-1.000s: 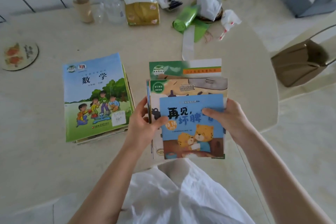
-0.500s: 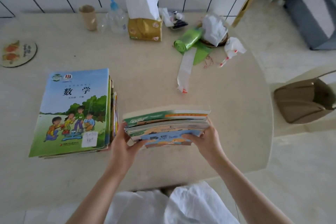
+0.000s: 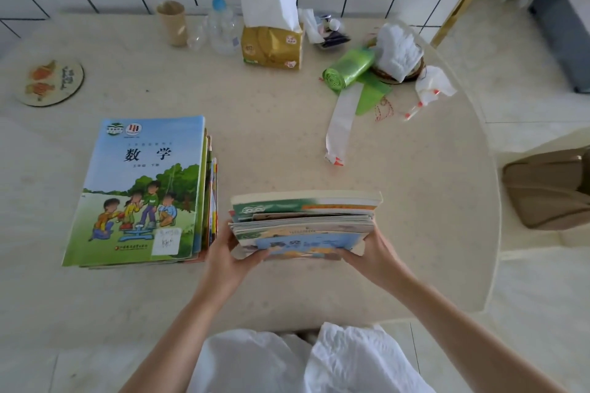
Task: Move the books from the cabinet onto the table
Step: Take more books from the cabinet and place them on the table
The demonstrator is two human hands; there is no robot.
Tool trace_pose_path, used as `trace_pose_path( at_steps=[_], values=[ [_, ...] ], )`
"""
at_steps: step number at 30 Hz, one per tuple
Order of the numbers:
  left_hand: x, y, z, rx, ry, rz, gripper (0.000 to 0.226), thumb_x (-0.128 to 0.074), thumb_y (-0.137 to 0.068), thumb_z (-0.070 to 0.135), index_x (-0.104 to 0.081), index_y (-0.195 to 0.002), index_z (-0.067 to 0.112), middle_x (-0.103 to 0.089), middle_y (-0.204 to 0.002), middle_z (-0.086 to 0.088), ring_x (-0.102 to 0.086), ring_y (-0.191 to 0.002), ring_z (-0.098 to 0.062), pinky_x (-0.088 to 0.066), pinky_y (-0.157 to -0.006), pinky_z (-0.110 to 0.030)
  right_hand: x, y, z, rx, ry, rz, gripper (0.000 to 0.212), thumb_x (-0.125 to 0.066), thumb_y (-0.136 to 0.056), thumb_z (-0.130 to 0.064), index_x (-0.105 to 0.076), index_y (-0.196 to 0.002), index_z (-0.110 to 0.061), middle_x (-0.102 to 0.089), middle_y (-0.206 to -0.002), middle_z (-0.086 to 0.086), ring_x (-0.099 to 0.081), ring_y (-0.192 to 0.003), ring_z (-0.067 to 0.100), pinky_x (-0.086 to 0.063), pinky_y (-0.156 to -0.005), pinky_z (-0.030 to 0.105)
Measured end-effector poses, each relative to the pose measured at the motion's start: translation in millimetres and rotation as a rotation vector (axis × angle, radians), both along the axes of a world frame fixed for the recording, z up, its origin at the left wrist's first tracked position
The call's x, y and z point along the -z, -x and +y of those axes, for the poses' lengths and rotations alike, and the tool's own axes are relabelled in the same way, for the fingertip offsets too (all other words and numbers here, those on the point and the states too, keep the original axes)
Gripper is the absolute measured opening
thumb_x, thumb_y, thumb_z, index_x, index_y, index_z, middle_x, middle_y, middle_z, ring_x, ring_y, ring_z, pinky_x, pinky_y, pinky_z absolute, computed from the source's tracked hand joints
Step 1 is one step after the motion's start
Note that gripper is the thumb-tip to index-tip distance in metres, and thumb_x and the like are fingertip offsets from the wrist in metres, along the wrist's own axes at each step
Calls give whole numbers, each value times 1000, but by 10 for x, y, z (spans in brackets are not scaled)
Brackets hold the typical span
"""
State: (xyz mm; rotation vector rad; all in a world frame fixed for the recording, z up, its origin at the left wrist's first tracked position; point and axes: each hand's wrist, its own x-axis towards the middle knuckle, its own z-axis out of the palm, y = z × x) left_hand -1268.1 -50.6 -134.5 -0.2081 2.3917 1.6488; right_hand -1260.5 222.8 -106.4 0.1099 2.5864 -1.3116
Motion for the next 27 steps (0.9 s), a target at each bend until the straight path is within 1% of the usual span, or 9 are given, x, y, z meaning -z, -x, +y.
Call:
trace_pose_path(
  at_steps=[3,6,9,12,15,18,21,24,27],
  values=[
    [44,7,34,-5,3,-15,52,-82,-70,7,-55,-113,19,-66,-98,36,-64,-91,12,-53,-77,-12,99,-12,36,-29,-47,17,62,-74,-80,-11,-41,-132,-2,-39,-110,-32,-42,-99,-13,-34,-83,-3],
    [6,-6,107,-46,-54,-17,52,-76,-77,1,-50,-113,28,-69,-104,17,-64,-96,9,-52,-78,-11,149,14,17,-41,-35,9,66,-68,-86,-11,-30,-139,-8,-47,-115,-23,-48,-105,-4,-46,-92,20],
    [19,-2,119,-67,-89,-37,52,-75,-78,4,-49,-118,26,-68,-109,8,-65,-99,3,-54,-78,-15,166,51,21,-71,0,-17,74,-62,-89,-14,-15,-141,-35,-48,-128,-8,-52,-117,9,-46,-97,25],
    [-8,67,105,-61,-96,-72,52,-77,-75,14,-51,-117,31,-71,-106,12,-68,-98,-3,-57,-77,-21,129,180,71,-79,38,-92,80,-64,-87,-13,-13,-134,-52,-50,-127,-11,-52,-118,11,-48,-96,29],
    [-48,186,87,-66,-106,-121,50,-79,-76,12,-53,-116,28,-71,-105,3,-69,-95,-7,-59,-73,-26,106,355,99,-20,122,-240,75,-66,-83,-1,-25,-131,-40,-54,-123,-6,-57,-109,16,-54,-88,36],
    [-96,289,120,-151,-201,-212,53,-78,-78,14,-53,-125,19,-71,-110,-1,-70,-97,-15,-60,-69,-29,93,542,90,23,233,-422,62,-67,-84,-1,-33,-128,-29,-55,-124,1,-58,-107,18,-57,-83,44],
    [-139,425,198,-260,-214,-301,45,-72,-85,16,-52,-124,19,-70,-109,-2,-70,-94,-14,-60,-69,-28,71,750,15,90,353,-617,61,-66,-86,-1,-33,-133,-21,-53,-128,5,-62,-103,19,-60,-71,35],
    [-58,602,256,-376,-183,-393,39,-68,-89,14,-53,-125,13,-68,-113,-8,-69,-92,-18,-59,-71,-36,115,949,-82,103,363,-710,61,-65,-87,-6,-32,-137,-21,-55,-127,1,-63,-104,20,-58,-79,41],
    [64,713,301,-473,-151,-475,34,-64,-91,11,-51,-123,9,-67,-112,-11,-67,-87,-21,-57,-67,-37,166,1102,-173,109,320,-765,56,-63,-89,-7,-34,-135,-21,-57,-123,2,-62,-106,23,-55,-83,46]
  ],
)
